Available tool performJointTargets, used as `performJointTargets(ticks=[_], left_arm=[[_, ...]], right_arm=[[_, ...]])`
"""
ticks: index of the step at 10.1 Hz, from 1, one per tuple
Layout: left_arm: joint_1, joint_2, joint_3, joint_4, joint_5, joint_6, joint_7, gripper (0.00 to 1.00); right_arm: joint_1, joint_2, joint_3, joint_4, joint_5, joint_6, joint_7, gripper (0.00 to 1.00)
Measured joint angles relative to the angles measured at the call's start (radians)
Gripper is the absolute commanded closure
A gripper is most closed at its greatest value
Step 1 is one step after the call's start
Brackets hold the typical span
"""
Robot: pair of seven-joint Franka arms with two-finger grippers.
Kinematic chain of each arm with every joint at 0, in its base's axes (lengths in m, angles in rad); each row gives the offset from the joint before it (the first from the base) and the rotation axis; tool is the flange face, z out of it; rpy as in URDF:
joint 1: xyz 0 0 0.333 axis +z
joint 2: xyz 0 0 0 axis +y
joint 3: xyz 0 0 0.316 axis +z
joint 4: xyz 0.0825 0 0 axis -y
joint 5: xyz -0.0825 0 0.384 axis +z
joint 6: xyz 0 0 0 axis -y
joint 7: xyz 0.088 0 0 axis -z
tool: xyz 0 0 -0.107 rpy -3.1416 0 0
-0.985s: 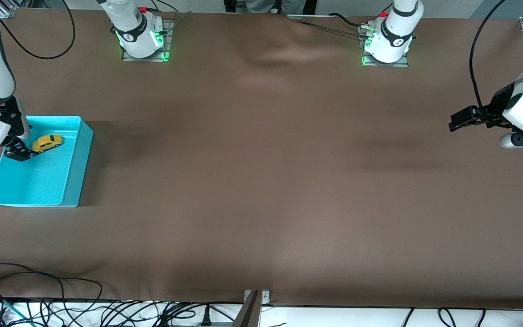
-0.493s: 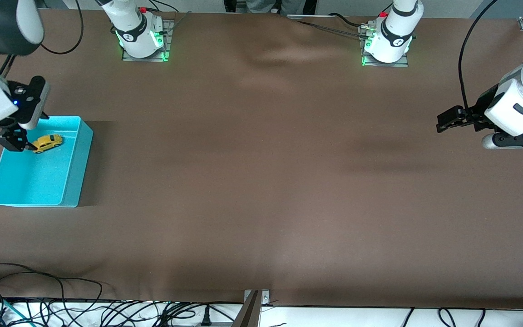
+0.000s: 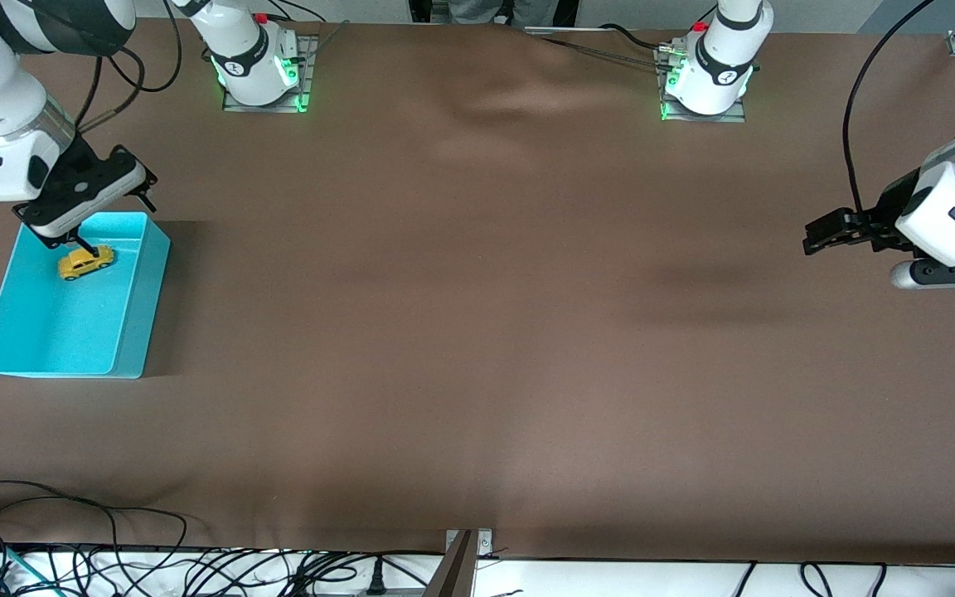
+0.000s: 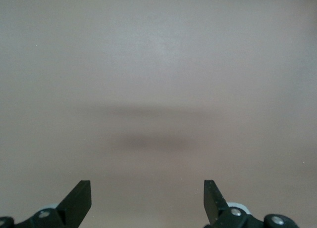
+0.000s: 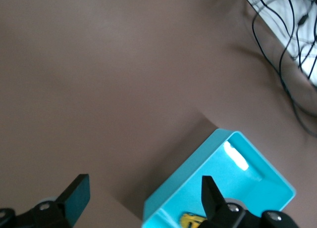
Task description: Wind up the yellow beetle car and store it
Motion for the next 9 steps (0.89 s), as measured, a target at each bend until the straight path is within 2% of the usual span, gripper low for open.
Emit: performJointTargets(ticks=[2,4,7,9], left_arm=[[-0.002,0.001,-0.001,0.001,0.000,0.000,0.000,0.00],[-0.007,0.003,-0.004,0.001,0.000,0.000,0.000,0.00],[0.010,0.011,0.011,0.030,0.000,0.003,-0.001,0.00],[0.069,0.009,0.022,0.068,0.000,-0.001,0.002,0.00]], right_arm=[[0.059,0.021,-0.027,0.009,0.001,0.001,0.268,0.00],[0.126,0.042,-0.084,0.046,0.007,-0.024,0.466,0.00],[0.146,0.065,-0.129,0.125,0.077,-0.129,0.589,0.00],[0.146,0.059,-0.157,0.203,0.087,-0.232,0.618,0.00]])
